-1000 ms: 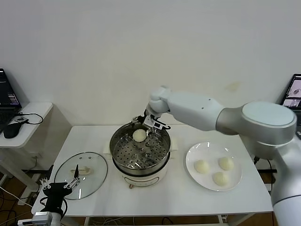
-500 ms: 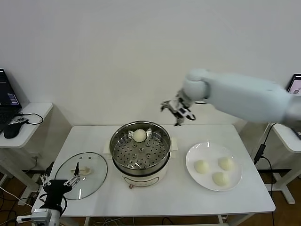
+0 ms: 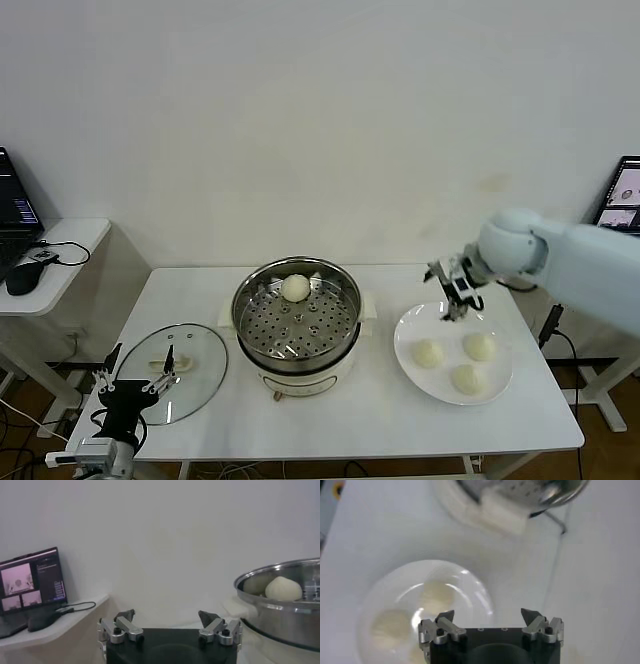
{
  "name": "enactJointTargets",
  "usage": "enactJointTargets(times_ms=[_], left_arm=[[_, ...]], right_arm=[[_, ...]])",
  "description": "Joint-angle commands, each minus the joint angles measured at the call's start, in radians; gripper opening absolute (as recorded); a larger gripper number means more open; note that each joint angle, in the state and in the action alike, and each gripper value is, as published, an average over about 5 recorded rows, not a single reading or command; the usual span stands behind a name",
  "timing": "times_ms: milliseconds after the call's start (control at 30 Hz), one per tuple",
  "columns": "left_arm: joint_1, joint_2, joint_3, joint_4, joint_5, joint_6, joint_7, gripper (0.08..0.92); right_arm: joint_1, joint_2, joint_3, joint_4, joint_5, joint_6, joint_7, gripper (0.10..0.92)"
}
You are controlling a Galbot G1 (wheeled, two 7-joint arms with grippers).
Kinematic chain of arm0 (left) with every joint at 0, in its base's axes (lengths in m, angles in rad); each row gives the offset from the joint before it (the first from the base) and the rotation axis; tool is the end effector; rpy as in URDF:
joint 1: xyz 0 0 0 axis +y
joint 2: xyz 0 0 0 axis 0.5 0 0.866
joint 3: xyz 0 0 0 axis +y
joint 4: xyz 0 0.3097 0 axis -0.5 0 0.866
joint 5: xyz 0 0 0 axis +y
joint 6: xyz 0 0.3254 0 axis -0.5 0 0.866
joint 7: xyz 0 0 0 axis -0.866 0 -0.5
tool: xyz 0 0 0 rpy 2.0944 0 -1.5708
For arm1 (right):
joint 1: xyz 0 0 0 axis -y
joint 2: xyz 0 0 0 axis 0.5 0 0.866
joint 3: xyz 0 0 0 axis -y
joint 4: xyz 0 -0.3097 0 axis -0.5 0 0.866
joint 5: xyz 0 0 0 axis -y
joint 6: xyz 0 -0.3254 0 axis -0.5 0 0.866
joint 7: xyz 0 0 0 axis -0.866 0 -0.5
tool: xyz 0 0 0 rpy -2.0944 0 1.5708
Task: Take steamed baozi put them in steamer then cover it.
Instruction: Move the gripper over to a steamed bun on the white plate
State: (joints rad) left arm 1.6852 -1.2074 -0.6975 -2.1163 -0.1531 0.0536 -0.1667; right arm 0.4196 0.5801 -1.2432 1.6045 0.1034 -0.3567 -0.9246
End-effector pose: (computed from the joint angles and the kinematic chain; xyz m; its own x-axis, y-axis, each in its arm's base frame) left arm 0.1518 0.0951 -0.2552 -0.9885 -0.1282 0.0800 -0.1038 0.9610 0.2562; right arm 0.4216 -0.0750 -0.1077 -0.2956 -0.1284 0.9467 -0.9257 -0.2063 -0.3170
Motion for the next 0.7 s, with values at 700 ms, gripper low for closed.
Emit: enactJointTargets(times_ms=[700], left_arm=[[0.002,0.006,-0.021,0.02,-0.004,-0.004,0.0,0.823]], right_arm=[[-0.361,0.143,0.205,-0.227,-0.124,-0.032,0.018,0.823]])
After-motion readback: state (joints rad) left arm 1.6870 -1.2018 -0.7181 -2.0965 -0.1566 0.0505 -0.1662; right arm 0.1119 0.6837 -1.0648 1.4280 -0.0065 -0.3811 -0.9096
